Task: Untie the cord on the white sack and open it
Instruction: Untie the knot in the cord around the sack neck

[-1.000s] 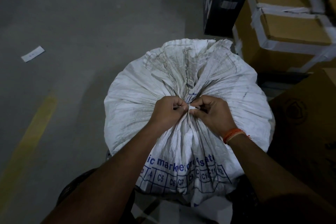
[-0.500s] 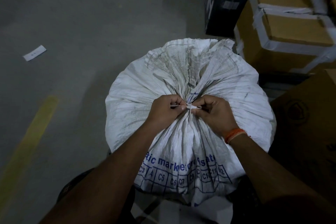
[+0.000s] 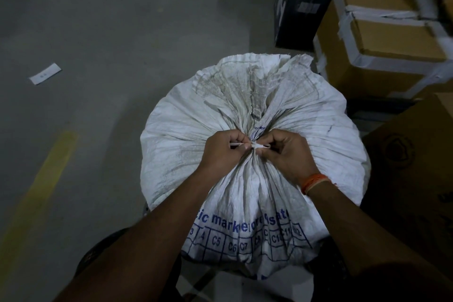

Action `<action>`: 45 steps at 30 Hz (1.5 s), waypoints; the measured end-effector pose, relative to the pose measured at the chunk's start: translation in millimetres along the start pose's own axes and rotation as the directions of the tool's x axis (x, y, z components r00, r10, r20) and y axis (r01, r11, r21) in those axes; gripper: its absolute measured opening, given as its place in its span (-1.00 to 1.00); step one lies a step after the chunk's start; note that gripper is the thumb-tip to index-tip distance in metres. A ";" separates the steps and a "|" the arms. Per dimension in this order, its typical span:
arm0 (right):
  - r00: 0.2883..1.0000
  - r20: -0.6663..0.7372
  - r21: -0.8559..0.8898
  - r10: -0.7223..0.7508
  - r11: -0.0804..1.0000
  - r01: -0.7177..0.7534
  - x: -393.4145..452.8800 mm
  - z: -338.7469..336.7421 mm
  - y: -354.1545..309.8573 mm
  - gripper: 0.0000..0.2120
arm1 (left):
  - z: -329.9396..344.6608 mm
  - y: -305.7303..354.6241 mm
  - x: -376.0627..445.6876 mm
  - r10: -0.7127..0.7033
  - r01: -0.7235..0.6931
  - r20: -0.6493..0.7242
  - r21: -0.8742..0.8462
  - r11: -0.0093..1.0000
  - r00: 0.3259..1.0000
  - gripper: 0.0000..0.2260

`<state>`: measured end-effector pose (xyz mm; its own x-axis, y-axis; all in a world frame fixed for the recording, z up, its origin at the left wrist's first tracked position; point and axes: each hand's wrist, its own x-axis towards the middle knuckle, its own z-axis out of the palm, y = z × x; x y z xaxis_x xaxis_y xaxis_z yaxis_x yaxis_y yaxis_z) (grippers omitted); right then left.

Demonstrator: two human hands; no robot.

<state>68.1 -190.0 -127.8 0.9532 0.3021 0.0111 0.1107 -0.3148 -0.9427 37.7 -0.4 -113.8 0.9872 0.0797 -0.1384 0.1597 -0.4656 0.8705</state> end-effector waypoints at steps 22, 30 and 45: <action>1.000 -0.005 -0.020 -0.017 1.000 0.017 -1.3 -0.7 -6.5 -0.81 | -13.2 -5.2 6.5 0.009 -0.014 0.102 0.054 0.998 0.995 -0.97; 1.000 -0.010 -0.028 -0.028 0.999 0.028 -0.3 -1.1 -4.8 -0.84 | -7.8 -7.4 8.3 -0.014 0.014 0.105 0.004 1.000 0.994 -0.93; 1.000 -0.019 -0.011 -0.007 1.000 0.007 0.1 1.5 0.5 -0.85 | 2.4 -0.8 1.6 -0.051 0.050 -0.013 -0.028 0.998 0.999 -0.85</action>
<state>67.9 -188.8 -128.7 0.9575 0.2874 0.0242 0.1205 -0.3226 -0.9388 39.2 -2.0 -115.8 0.9776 0.1150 -0.1761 0.2090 -0.4366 0.8751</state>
